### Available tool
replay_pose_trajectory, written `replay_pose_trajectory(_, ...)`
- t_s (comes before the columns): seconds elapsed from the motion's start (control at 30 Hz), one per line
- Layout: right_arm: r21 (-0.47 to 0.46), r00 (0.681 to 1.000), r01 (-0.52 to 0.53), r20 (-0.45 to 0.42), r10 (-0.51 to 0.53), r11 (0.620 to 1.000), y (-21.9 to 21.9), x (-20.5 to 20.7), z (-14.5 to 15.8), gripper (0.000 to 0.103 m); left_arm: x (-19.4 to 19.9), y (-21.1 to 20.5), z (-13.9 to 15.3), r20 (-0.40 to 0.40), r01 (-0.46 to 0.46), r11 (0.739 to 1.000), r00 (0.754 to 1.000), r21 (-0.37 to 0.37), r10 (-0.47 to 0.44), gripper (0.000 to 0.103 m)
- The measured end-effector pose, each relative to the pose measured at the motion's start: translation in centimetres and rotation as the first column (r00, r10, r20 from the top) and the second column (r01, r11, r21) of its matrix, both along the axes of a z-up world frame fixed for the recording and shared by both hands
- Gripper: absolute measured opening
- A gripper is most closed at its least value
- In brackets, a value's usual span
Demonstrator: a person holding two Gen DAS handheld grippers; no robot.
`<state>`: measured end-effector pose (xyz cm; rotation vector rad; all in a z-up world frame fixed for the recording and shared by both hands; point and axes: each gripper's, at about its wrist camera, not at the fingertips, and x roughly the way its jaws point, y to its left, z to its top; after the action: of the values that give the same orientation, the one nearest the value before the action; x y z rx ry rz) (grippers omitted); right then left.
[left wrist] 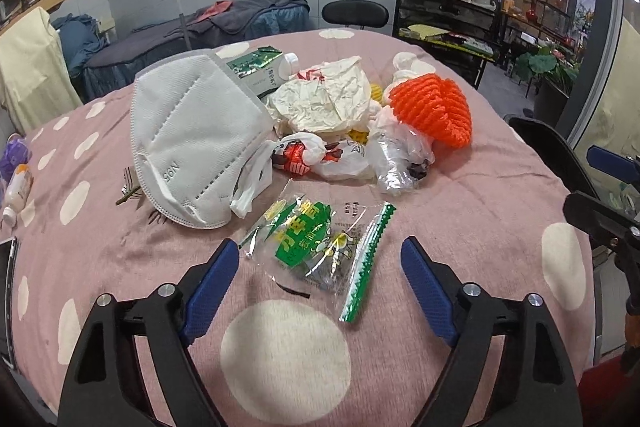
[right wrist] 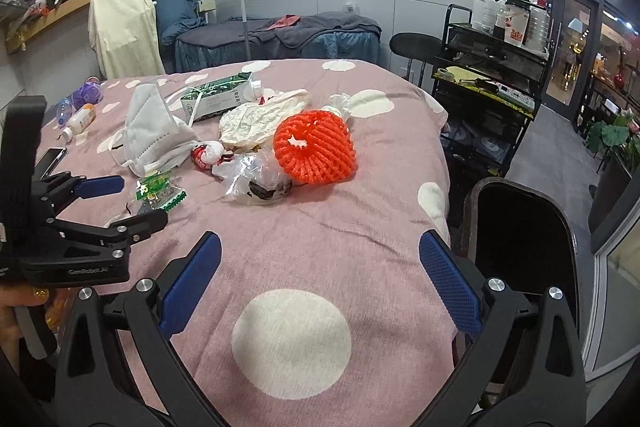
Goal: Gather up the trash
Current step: 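Grasp the orange mesh net with the right tool while the left tool grasps the green wrapper, then carry both items over the brown bin and open both tools to drop them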
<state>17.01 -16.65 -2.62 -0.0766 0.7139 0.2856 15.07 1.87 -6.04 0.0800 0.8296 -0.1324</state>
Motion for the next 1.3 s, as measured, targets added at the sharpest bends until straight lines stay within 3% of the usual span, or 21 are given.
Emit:
replay_pose_trajectory(0.07, -0.005, 1.0, -0.013, -0.015, 0.013, 1.0, 0.1, 0.7, -0.1, 0.098, 0.7, 0.4, -0.2, -0.024, -0.006, 0.999, 1.0, -0.035, 0.005, 0.063)
replay_pose_trajectory(0.13, -0.015, 0.999, -0.027, -0.031, 0.027, 1.0, 0.4, 1.4, -0.2, 0.098, 0.9, 0.8, -0.3, -0.042, -0.017, 0.996, 0.999, -0.083, 0.013, 0.057)
replay_pose_trajectory(0.17, -0.017, 0.999, -0.036, -0.037, 0.035, 0.999, 0.6, 1.8, -0.2, 0.098, 0.8, 1.0, -0.3, -0.045, -0.02, 0.995, 0.999, -0.101, 0.015, 0.05)
replay_pose_trajectory(0.2, -0.02, 0.998, -0.046, -0.045, 0.045, 0.999, 0.8, 2.3, -0.2, 0.098, 0.8, 1.1, -0.4, -0.048, -0.022, 0.994, 0.999, -0.109, 0.017, 0.036)
replay_pose_trajectory(0.27, -0.021, 0.996, -0.062, -0.061, 0.061, 0.998, 1.1, 3.3, -0.4, 0.098, 0.7, 1.2, -0.4, -0.049, -0.026, 0.992, 0.999, -0.123, 0.02, 0.024)
replay_pose_trajectory(0.4, -0.022, 0.99, -0.078, -0.119, 0.074, 0.997, 1.8, 6.4, -1.2, 0.094, 0.3, 1.6, -0.3, -0.035, -0.036, 0.988, 0.999, -0.149, 0.031, 0.016)
replay_pose_trajectory(0.47, -0.008, 0.985, -0.087, -0.152, 0.084, 0.996, 2.2, 8.0, -1.6, 0.085, 0.1, 1.8, -0.1, -0.023, -0.038, 0.986, 0.999, -0.163, 0.035, 0.015)
replay_pose_trajectory(0.63, -0.002, 0.975, -0.083, -0.209, 0.081, 0.997, 3.0, 11.5, -2.5, 0.082, -0.9, 1.6, 0.6, 0.017, -0.029, 0.983, 0.999, -0.179, 0.032, 0.013)
replay_pose_trajectory(0.7, 0.002, 0.969, -0.075, -0.234, 0.073, 0.997, 3.1, 12.6, -2.9, 0.077, -1.4, 1.4, 0.8, 0.028, -0.024, 0.982, 0.999, -0.188, 0.03, 0.013)
replay_pose_trajectory(0.8, 0.048, 0.956, -0.069, -0.283, 0.08, 0.996, 2.8, 13.8, -3.5, 0.058, -2.0, 1.1, 1.0, 0.034, -0.013, 0.978, 0.999, -0.211, 0.02, 0.013)
replay_pose_trajectory(0.87, 0.085, 0.947, -0.06, -0.309, 0.084, 0.995, 2.5, 14.1, -3.9, 0.032, -2.5, 1.0, 1.1, 0.044, -0.008, 0.978, 0.999, -0.209, 0.018, 0.013)
replay_pose_trajectory(0.93, 0.117, 0.948, -0.052, -0.308, 0.086, 0.992, 2.3, 13.9, -3.8, 0.023, -2.8, 0.7, 1.2, 0.056, -0.003, 0.98, 0.998, -0.201, 0.014, 0.013)
replay_pose_trajectory(1.3, 0.107, 0.994, -0.037, -0.102, 0.048, 0.994, -0.1, 7.9, 0.2, 0.018, -3.7, -1.0, 1.8, 0.111, 0.037, 0.979, 0.994, -0.2, -0.015, 0.013)
